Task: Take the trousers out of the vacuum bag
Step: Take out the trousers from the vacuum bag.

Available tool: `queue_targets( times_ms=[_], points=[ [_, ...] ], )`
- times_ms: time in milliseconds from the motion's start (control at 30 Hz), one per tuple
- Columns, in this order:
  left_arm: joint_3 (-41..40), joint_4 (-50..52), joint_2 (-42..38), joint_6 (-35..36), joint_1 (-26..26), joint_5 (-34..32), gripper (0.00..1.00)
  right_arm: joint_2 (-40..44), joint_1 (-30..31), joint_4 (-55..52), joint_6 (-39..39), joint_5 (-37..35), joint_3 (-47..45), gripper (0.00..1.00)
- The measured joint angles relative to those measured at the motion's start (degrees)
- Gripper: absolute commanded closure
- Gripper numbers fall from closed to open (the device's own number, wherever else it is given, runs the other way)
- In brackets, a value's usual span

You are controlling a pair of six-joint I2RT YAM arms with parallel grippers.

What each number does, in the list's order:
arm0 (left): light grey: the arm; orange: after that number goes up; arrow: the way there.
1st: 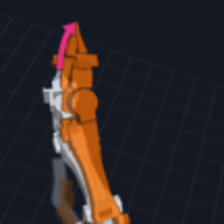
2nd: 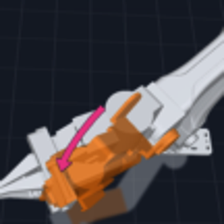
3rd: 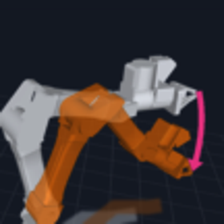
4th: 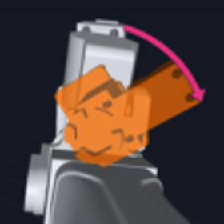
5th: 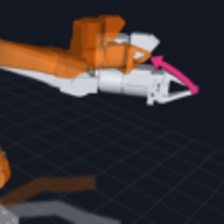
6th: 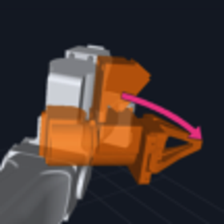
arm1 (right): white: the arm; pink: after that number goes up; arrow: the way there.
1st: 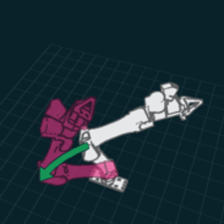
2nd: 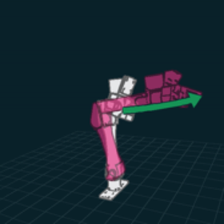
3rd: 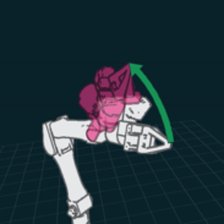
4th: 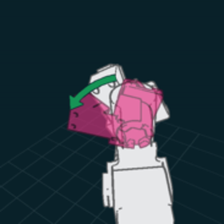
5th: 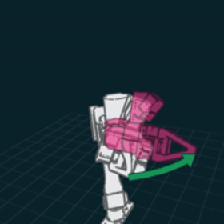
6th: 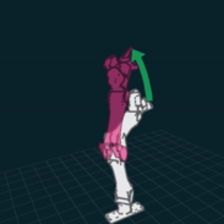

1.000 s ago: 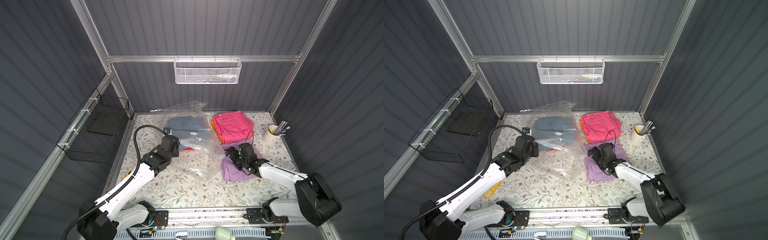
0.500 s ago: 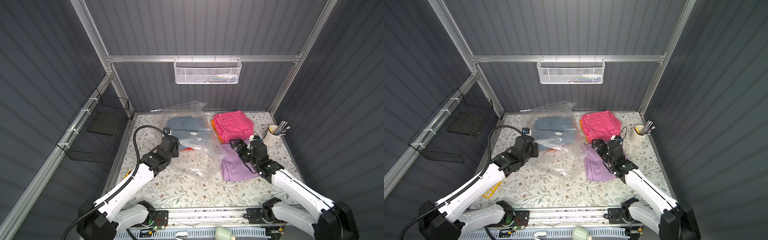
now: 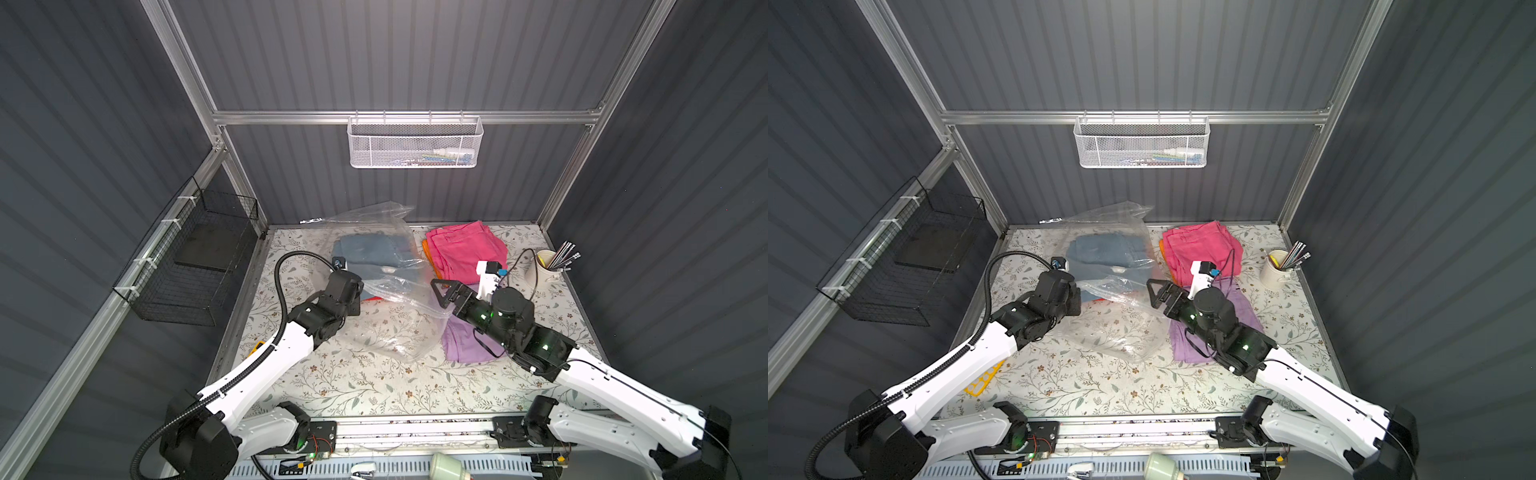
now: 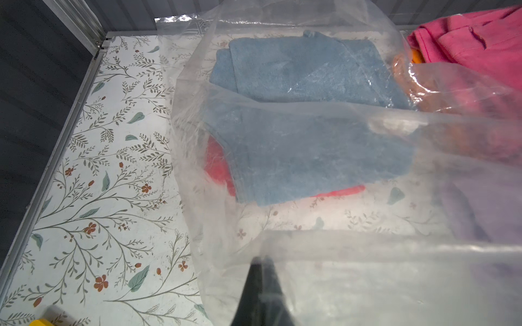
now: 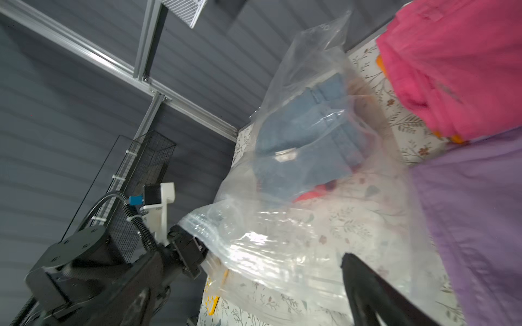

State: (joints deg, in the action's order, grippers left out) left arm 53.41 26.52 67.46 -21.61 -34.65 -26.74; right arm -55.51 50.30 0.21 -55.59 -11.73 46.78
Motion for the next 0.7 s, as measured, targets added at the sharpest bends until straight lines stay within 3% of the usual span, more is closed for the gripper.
queue_targets(
  times_ms=[300,700],
  points=[
    [0.0,-0.04,0.5,0.39,0.0,0.13,1.0,-10.64,9.22,3.43,0.57,-2.05,2.21,0.01],
    [2.34,-0.42,3.96,1.81,0.26,1.64,1.0,-17.68,17.35,8.94,-0.55,-5.03,2.21,0.03]
  ],
)
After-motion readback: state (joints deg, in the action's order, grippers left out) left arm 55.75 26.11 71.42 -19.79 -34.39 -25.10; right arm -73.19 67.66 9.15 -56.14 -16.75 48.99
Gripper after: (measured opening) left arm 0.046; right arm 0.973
